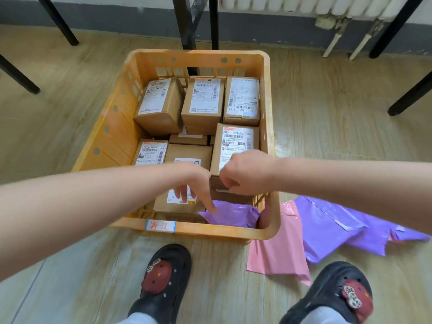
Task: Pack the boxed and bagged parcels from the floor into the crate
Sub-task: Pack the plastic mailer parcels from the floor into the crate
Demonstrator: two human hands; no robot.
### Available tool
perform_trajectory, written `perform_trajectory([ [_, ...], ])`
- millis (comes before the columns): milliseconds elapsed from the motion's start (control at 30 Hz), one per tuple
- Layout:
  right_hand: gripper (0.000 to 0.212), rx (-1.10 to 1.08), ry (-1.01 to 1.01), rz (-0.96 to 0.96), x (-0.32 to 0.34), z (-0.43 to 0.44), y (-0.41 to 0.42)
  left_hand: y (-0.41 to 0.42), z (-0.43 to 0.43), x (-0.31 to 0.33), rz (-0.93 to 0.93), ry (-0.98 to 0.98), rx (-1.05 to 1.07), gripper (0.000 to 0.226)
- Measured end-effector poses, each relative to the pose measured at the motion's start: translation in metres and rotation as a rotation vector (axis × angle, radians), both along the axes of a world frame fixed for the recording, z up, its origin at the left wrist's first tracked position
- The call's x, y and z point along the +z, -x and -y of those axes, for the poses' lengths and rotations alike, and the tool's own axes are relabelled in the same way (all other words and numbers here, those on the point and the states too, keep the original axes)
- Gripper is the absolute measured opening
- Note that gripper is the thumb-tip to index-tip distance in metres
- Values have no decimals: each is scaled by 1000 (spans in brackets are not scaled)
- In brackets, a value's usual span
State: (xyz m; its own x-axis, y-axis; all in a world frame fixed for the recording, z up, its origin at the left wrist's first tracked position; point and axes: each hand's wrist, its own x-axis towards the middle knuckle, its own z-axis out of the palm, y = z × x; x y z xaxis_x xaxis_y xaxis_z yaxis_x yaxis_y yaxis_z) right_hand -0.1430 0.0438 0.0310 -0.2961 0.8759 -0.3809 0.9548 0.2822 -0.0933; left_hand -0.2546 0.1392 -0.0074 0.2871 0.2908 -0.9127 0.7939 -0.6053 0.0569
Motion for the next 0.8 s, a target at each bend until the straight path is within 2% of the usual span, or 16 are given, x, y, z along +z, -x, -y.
perform_trajectory([
  [67, 15, -108, -109, -132, 8, 2, -20, -8, -16, 21, -116, -36, -68, 46],
  [133, 11, -206, -199, -249, 16, 7, -39, -18, -27, 42, -80, -162, -107, 34],
  [200, 8, -267, -312, -358, 21, 15, -55, -31, -31, 59, 148, -354, -99, 21],
  [333, 5, -355, -516, -442, 28, 38, -80, -71, -18, 80, 723, -609, -31, 22],
  [467, 8, -462, -520, -403, 33, 59, -111, -110, 9, 91, 1043, -567, 2, 24],
  [600, 7, -541, -524, -384, 32, 81, -139, -140, 32, 92, 1131, -495, -74, 19],
  [700, 7, -582, -523, -364, 29, 97, -157, -157, 49, 90, 1188, -432, -261, 16],
  [800, 6, -615, -519, -344, 23, 115, -174, -173, 65, 84, 1201, -465, -477, 13],
])
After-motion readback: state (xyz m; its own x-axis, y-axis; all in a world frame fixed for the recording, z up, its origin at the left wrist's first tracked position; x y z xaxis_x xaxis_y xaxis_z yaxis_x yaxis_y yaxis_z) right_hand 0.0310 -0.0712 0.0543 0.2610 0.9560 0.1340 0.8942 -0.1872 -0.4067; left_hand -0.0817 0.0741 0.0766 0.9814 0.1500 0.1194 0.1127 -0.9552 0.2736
